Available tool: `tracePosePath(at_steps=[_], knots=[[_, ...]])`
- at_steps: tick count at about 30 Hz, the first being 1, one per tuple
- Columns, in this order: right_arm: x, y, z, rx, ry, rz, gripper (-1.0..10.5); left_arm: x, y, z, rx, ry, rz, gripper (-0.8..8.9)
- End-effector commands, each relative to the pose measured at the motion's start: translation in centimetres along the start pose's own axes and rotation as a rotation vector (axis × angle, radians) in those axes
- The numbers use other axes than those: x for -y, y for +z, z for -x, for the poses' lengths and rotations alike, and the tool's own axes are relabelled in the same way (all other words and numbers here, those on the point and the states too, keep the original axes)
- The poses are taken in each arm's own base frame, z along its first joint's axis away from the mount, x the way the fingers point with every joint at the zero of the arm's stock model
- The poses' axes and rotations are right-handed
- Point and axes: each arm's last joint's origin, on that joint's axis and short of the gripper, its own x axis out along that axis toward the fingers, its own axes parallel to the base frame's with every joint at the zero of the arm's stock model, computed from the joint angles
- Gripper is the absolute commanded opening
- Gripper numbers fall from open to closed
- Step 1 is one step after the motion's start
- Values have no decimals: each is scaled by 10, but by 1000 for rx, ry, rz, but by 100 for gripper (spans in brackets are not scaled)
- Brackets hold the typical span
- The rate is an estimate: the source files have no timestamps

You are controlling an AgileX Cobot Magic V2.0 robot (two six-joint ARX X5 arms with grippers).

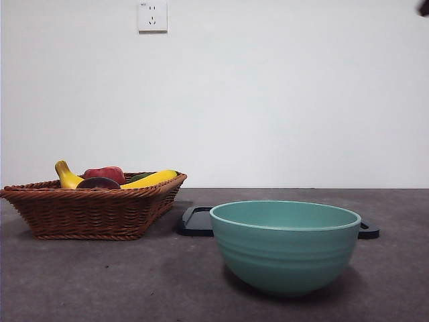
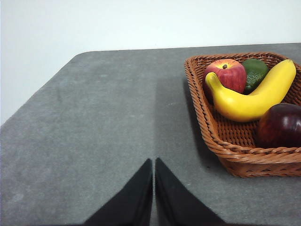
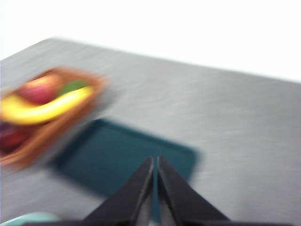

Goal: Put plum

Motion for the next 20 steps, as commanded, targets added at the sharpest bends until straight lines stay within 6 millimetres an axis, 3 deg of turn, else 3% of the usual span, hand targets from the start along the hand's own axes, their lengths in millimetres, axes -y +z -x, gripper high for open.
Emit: tracePosePath(at_steps=[1, 3, 9, 20], knots=[[8, -23, 9, 99, -108, 30, 5, 0, -7, -2, -26, 0, 4, 7], [12, -46, 14, 149, -211, 37, 5, 0, -7, -2, -26, 0, 4, 7], [12, -87, 18, 186, -340, 38, 5, 0, -7, -2, -26, 0, 4, 7], [12, -132, 14, 218, -355, 15, 5, 0, -7, -2, -26, 0, 4, 7]])
